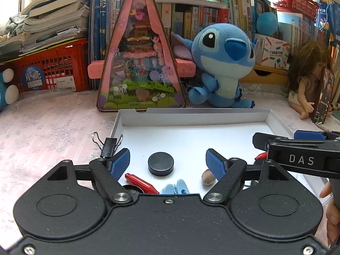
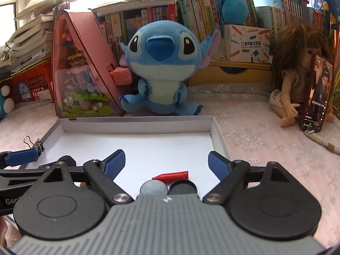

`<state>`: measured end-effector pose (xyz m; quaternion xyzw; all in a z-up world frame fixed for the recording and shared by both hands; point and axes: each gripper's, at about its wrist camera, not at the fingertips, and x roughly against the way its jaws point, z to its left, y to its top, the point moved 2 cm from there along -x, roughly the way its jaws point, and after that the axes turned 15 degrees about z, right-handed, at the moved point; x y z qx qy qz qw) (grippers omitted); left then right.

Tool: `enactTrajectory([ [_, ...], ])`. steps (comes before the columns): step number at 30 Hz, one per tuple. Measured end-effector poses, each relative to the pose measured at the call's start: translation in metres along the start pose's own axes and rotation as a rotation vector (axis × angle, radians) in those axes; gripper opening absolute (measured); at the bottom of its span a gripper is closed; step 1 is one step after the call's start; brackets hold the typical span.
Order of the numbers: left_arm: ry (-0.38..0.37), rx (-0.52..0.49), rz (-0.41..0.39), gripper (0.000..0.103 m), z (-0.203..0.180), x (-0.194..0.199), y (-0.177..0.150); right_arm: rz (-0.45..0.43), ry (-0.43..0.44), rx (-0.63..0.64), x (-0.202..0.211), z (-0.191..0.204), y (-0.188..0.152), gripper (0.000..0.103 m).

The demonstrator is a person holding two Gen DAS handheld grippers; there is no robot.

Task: Organize rigid objects
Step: 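Raise both open grippers up out of the tray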

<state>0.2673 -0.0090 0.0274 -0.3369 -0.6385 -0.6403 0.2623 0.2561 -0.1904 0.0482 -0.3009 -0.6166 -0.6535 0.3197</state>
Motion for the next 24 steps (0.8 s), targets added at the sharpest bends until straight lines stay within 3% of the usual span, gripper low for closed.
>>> enactTrajectory([
  [24,0.001,-0.029,-0.054,0.083,0.006,0.042,-0.014,-0.063,-0.014,0.067,0.035,0.012,-0.013,0.097],
])
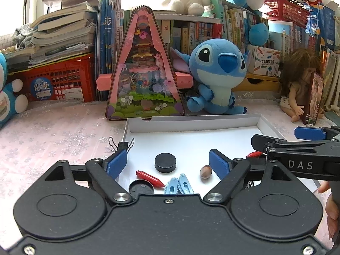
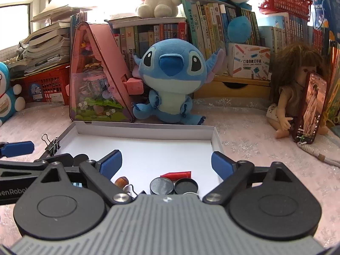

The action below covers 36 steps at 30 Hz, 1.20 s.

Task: Organize rigid objects
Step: 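Raise both open grippers up out of the tray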

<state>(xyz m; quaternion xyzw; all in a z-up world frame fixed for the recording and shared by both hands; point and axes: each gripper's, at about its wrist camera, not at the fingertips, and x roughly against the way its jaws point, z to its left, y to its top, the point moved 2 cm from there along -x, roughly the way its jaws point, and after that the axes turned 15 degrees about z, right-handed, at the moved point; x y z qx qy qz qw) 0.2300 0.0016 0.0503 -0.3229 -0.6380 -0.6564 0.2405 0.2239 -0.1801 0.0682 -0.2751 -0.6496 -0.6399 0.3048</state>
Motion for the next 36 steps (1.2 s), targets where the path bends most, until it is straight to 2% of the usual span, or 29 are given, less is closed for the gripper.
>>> enactTrajectory([
  [17,-0.028,-0.028,-0.02,0.088,-0.002,0.022,-0.01,-0.013,0.005,0.0,0.02,-0.003,-0.011,0.103],
  [36,-0.057,-0.029,-0.046,0.09,-0.001,0.048,-0.022,-0.038,0.023,-0.031,0.043,-0.01,-0.019,0.103],
])
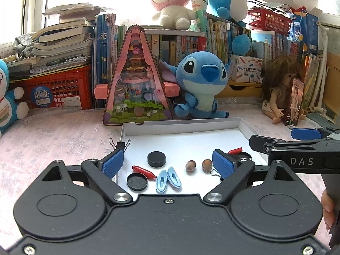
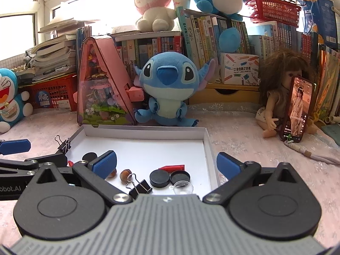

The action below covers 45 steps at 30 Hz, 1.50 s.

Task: Organize rigid objects
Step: 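Raise both open grippers up out of the tray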

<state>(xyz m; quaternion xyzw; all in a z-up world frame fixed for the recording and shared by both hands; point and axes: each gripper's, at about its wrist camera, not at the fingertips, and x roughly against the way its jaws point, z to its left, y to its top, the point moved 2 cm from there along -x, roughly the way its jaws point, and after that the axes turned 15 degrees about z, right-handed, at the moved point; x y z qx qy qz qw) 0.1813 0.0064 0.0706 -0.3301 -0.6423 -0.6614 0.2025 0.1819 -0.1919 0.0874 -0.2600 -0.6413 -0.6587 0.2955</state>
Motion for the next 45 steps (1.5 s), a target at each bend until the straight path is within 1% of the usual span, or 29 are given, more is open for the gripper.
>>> enactTrajectory([
  [11,-0.006,-0.007,-0.001,0.09,-0.001,0.007,-0.012,0.0,0.015,-0.002,0.009,-0.002,-0.013,0.103],
  [25,-0.013,-0.006,0.001,0.091,-0.004,0.013,-0.023,-0.009,0.013,0.008,0.018,-0.001,-0.026,0.103],
  [32,-0.015,0.004,0.003,0.092,-0.001,0.017,-0.034,-0.004,0.014,-0.003,0.021,-0.004,-0.034,0.103],
  [37,-0.019,0.007,0.009,0.092,0.001,0.017,-0.04,0.003,0.013,-0.009,0.021,-0.006,-0.041,0.103],
  [45,0.001,0.007,0.029,0.092,0.002,0.008,-0.053,0.014,-0.01,0.009,0.014,-0.005,-0.056,0.103],
])
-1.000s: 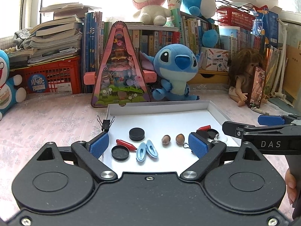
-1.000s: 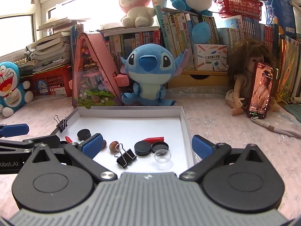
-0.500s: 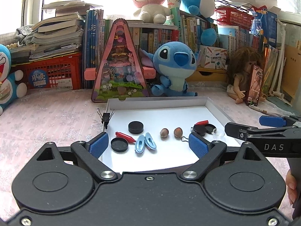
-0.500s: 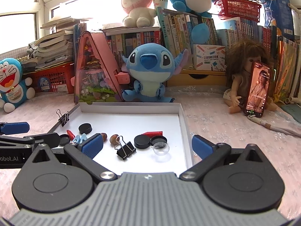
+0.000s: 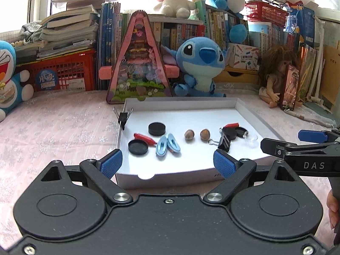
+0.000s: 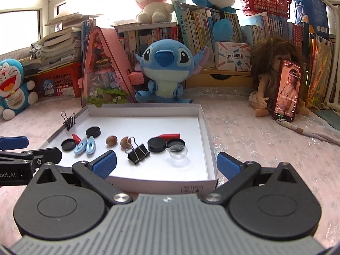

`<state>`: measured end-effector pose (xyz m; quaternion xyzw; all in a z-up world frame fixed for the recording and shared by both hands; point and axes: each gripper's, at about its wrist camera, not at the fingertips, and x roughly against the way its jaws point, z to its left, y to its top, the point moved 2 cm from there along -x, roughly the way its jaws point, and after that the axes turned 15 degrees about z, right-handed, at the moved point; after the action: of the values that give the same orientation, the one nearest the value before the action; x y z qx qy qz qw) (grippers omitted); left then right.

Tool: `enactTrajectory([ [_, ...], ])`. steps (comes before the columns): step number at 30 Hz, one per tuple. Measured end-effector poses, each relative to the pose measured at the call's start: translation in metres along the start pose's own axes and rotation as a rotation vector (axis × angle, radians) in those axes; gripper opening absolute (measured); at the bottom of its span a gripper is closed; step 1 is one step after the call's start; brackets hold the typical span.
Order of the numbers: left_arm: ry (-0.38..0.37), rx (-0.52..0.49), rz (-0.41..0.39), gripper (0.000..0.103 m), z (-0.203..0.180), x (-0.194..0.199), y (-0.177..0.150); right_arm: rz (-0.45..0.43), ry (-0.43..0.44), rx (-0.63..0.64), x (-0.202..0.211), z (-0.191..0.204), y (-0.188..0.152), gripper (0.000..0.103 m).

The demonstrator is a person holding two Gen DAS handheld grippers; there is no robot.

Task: Organize rigid objects

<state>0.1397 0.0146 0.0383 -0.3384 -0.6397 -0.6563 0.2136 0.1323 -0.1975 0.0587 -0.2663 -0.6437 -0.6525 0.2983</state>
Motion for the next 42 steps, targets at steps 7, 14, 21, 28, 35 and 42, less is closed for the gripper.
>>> enactTrajectory([
  [7,0.024,0.01,0.027,0.092,0.002,-0.015,-0.01,0.047,-0.006,-0.002,-0.017,0.0,-0.014,0.103],
  [14,0.064,-0.023,0.021,0.094,-0.001,-0.021,-0.019,0.085,-0.013,0.011,-0.029,0.002,-0.023,0.103],
  [21,0.057,-0.015,0.038,0.094,-0.003,-0.024,-0.025,0.091,-0.01,0.009,-0.03,0.002,-0.025,0.103],
  [28,0.061,-0.022,0.047,0.094,-0.006,-0.025,-0.03,0.102,-0.002,0.021,-0.028,0.004,-0.028,0.103],
  [35,0.079,-0.01,0.082,0.094,-0.003,-0.031,-0.035,0.121,-0.007,0.027,-0.032,0.005,-0.031,0.103],
  [42,0.099,0.023,0.114,0.094,0.004,-0.039,-0.038,0.159,-0.005,0.014,-0.038,0.003,-0.034,0.103],
])
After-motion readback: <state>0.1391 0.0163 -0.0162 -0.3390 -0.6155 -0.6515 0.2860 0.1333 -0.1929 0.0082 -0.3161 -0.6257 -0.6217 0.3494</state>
